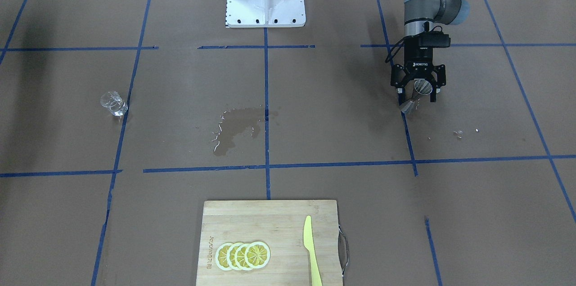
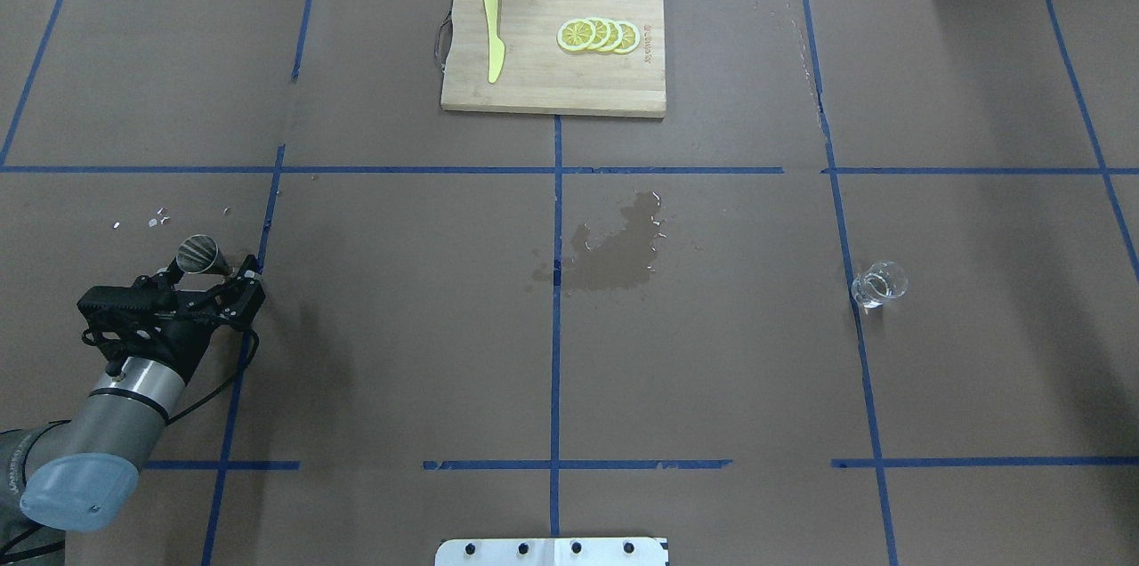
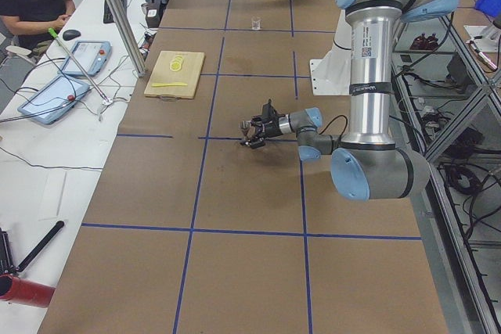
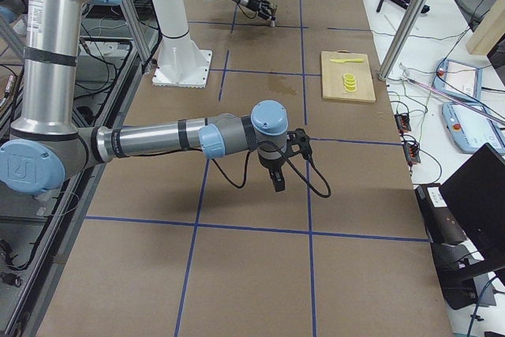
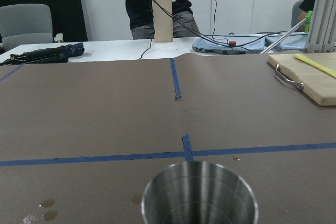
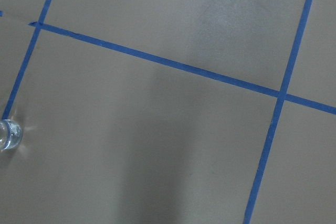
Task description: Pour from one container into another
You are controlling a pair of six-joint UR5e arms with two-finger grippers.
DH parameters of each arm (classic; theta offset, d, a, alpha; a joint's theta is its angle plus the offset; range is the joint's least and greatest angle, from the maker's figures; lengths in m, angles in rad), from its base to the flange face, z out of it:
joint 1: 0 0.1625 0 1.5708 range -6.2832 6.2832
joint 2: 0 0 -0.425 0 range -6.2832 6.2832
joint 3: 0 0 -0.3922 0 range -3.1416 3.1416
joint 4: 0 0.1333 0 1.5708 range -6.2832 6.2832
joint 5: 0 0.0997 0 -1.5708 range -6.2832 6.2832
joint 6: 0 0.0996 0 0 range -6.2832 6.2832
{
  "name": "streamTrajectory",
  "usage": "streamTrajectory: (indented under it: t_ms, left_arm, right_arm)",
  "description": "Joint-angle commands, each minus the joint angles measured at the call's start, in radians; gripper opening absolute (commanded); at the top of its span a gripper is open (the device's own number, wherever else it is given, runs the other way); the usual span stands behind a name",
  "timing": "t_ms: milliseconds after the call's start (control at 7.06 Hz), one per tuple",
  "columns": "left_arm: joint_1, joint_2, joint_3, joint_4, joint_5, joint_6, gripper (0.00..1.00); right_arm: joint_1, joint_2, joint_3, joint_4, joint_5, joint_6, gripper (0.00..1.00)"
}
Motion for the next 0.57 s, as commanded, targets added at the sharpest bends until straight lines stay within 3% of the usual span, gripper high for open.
streamTrajectory:
  t_ms: [0,425]
  left_arm:
    - [0.001,-0.001,0.01,-0.003,0.0,0.0,0.77]
    - [0.001,-0.001,0.004,-0.003,0.0,-0.002,0.6]
  right_arm:
    - [-0.001,0.0,0.001,0.0,0.0,0.0,1.0]
    - [0.001,0.0,0.005,0.0,-0.002,0.0,1.0]
